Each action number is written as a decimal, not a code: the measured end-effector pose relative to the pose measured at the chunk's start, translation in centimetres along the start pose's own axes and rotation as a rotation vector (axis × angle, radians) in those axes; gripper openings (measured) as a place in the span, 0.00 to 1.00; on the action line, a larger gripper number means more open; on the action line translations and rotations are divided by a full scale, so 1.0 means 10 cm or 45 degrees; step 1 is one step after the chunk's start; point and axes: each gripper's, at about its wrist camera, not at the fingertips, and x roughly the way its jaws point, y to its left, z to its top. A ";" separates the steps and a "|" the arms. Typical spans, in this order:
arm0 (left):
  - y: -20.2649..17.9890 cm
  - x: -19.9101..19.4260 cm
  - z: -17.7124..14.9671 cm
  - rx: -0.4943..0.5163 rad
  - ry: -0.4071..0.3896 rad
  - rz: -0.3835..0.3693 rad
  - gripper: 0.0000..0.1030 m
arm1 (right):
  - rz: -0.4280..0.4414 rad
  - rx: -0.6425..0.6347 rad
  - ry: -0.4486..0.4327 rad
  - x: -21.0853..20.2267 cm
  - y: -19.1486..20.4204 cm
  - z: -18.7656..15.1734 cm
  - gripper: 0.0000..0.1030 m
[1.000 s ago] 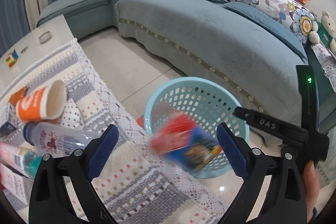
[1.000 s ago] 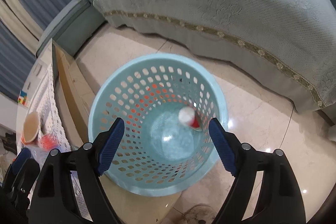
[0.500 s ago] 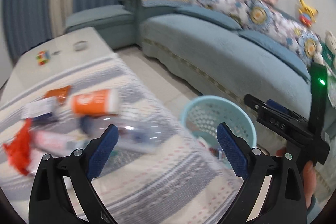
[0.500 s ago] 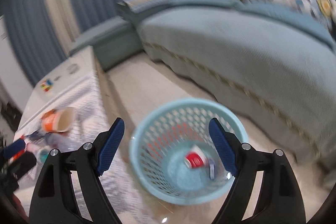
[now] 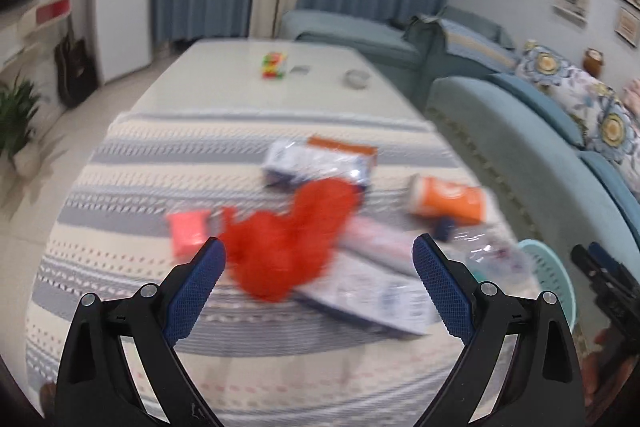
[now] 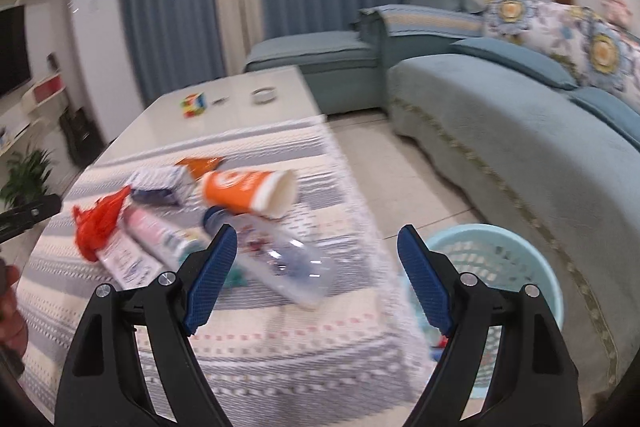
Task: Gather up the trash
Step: 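Grasp the red plastic bag with the left tool while the right tool grasps the milk bottle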
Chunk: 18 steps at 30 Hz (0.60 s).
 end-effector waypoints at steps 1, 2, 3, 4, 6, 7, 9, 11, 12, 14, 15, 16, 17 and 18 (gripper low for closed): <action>0.10 0.06 0.00 -0.003 0.017 0.012 0.89 | 0.007 -0.030 0.032 0.10 0.06 0.02 0.76; 0.16 0.14 0.00 -0.004 0.036 0.023 0.89 | 0.027 -0.033 0.066 0.19 0.08 0.04 0.76; 0.22 0.20 0.00 -0.002 0.057 0.032 0.89 | 0.069 -0.017 0.117 0.31 0.07 0.08 0.76; 0.28 0.28 -0.01 0.002 0.080 0.030 0.89 | 0.091 -0.008 0.150 0.38 0.08 0.09 0.76; 0.32 0.43 -0.03 0.012 0.126 0.015 0.89 | 0.094 -0.037 0.205 0.54 0.07 0.11 0.76; 0.32 0.50 -0.04 0.024 0.151 0.004 0.89 | 0.080 -0.063 0.215 0.58 0.06 0.11 0.76; 0.31 0.58 -0.06 0.026 0.161 -0.023 0.89 | 0.068 -0.104 0.268 0.73 0.05 0.13 0.76; 0.30 0.68 -0.05 0.007 0.178 -0.057 0.89 | 0.104 -0.103 0.334 0.85 0.01 0.11 0.76; 0.31 0.74 -0.05 -0.006 0.187 -0.056 0.89 | 0.116 -0.103 0.357 0.90 0.00 0.10 0.76; 0.30 0.79 -0.05 -0.018 0.189 -0.047 0.88 | 0.140 -0.111 0.411 0.98 0.00 0.05 0.76; 0.30 0.80 -0.05 -0.019 0.181 -0.042 0.84 | 0.164 -0.116 0.432 0.98 0.02 0.01 0.74; 0.29 0.80 -0.04 -0.020 0.179 -0.043 0.73 | 0.171 -0.123 0.441 0.99 0.04 -0.01 0.72; 0.29 0.80 -0.03 -0.027 0.183 -0.055 0.67 | 0.163 -0.137 0.445 0.98 0.06 -0.04 0.70; 0.30 0.81 -0.03 -0.039 0.186 -0.067 0.61 | 0.158 -0.149 0.449 0.95 0.09 -0.06 0.69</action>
